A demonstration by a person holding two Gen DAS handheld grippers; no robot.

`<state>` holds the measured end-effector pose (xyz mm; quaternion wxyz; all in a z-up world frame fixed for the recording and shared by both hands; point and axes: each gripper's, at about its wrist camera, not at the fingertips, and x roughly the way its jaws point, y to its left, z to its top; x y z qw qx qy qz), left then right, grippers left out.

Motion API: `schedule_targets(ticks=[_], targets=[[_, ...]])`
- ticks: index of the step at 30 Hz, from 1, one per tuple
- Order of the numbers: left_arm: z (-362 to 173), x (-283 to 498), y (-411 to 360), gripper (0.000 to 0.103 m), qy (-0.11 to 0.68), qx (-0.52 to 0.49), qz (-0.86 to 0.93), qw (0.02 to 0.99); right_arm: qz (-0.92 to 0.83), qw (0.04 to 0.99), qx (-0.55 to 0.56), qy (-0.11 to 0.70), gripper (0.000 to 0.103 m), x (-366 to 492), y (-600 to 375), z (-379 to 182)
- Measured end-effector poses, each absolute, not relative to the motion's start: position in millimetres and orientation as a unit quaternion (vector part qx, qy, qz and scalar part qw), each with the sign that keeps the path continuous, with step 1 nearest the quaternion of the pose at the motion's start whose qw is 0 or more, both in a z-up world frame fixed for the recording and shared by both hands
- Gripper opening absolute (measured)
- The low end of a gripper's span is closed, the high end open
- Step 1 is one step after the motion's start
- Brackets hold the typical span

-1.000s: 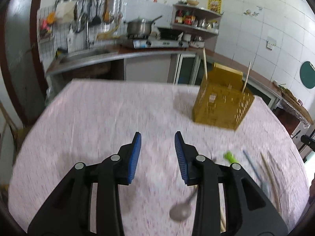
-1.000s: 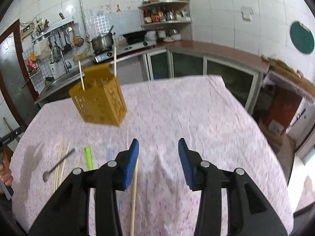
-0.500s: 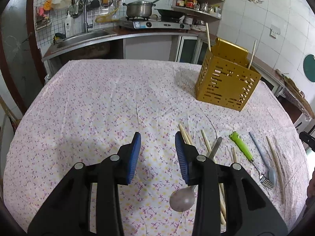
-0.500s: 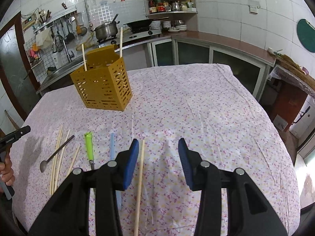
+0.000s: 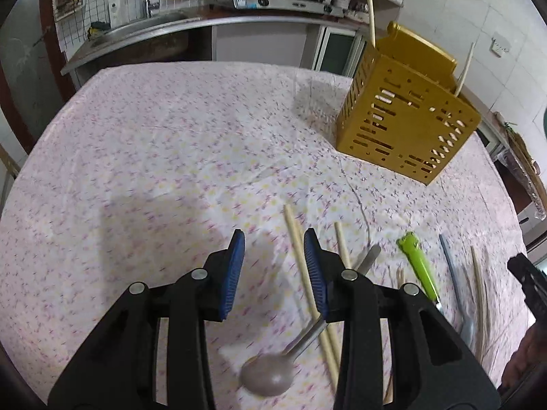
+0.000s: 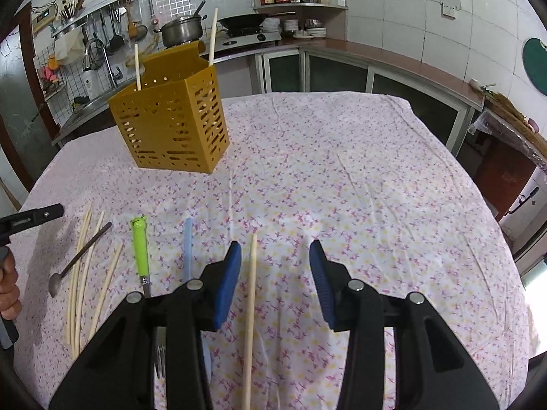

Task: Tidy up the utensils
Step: 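Move both open grippers back down to the loose chopsticks, then grasp a chopstick with the left gripper while the right gripper grasps another chopstick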

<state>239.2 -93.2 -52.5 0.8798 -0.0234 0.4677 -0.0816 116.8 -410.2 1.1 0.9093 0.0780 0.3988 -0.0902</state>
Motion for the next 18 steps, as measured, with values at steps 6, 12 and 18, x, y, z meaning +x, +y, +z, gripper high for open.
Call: schedule_targets(ticks=[6,12,18], targets=[[-65.3,262.5,-106.6,0.035,0.483,-0.006,-0.072,0.873,-0.098,0.906,0.074,0.406,0.042,126.5,-411.7,-7.6],[-80.1,273.2,-118.0,0.027,0.511,0.001,-0.075,0.856,-0.104,0.897,0.078,0.422,0.041,140.7,-413.7,-19.1],[-89.9,276.5,-122.3,0.018,0.52,0.004,-0.078,0.85,-0.097,0.891,0.08,0.436,0.04,151.0,-408.0,-30.1]])
